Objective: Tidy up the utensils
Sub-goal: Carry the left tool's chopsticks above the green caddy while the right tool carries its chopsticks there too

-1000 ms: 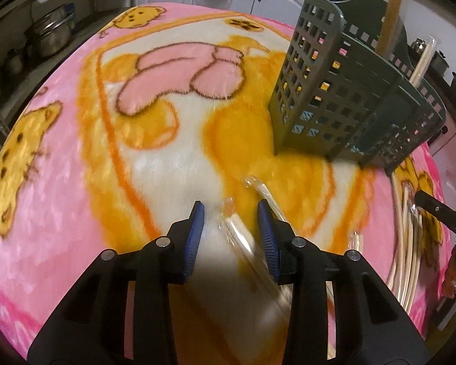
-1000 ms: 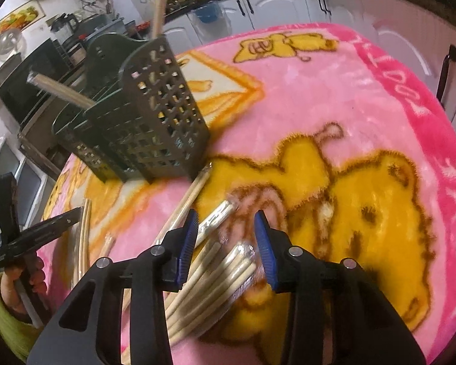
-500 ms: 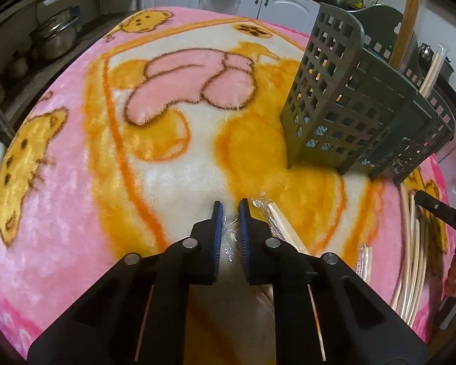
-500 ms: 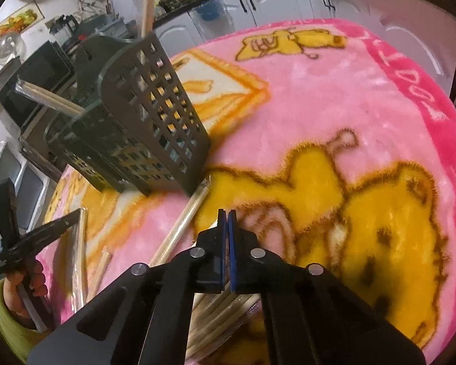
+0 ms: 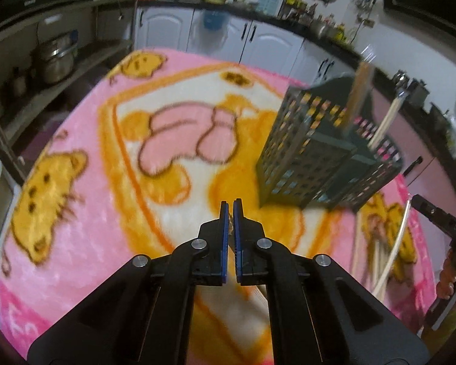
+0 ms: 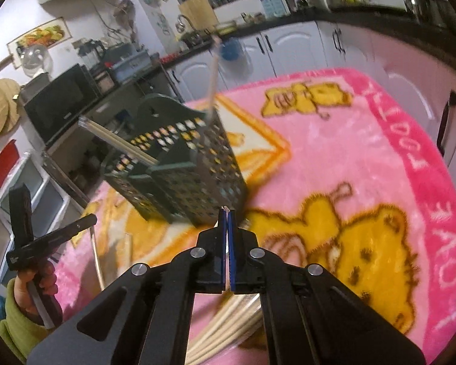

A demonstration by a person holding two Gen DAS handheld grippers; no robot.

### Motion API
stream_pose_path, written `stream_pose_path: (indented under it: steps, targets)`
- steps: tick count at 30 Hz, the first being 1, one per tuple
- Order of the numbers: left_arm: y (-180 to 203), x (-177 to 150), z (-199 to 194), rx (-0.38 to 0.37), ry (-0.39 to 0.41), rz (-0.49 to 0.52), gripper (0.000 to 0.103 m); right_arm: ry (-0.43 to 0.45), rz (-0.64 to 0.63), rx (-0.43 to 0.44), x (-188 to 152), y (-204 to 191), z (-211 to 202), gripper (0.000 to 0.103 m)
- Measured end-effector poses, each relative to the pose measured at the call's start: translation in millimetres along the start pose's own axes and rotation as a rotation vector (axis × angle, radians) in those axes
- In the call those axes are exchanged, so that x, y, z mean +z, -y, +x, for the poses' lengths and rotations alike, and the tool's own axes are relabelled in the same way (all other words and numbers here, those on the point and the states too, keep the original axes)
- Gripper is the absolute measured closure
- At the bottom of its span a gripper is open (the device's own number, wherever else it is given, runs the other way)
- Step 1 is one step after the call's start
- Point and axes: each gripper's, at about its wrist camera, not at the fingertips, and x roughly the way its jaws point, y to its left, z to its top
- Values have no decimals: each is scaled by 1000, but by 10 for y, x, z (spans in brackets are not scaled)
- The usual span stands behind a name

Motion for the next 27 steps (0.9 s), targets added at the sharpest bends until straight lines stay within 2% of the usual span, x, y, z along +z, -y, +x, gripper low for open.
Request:
stream_pose_path:
  steps: [5,14,27]
  targets:
    - [231,145,-307,-41,76,50,102,41,-60,44,77,-254,-192,102]
    - [580,337,-591,-108,149,128,102,104,-165,103,137,-704,-525,102]
    - [922,613,-869,-175,228,184,102,172,-206,106,215,-889,-790,102]
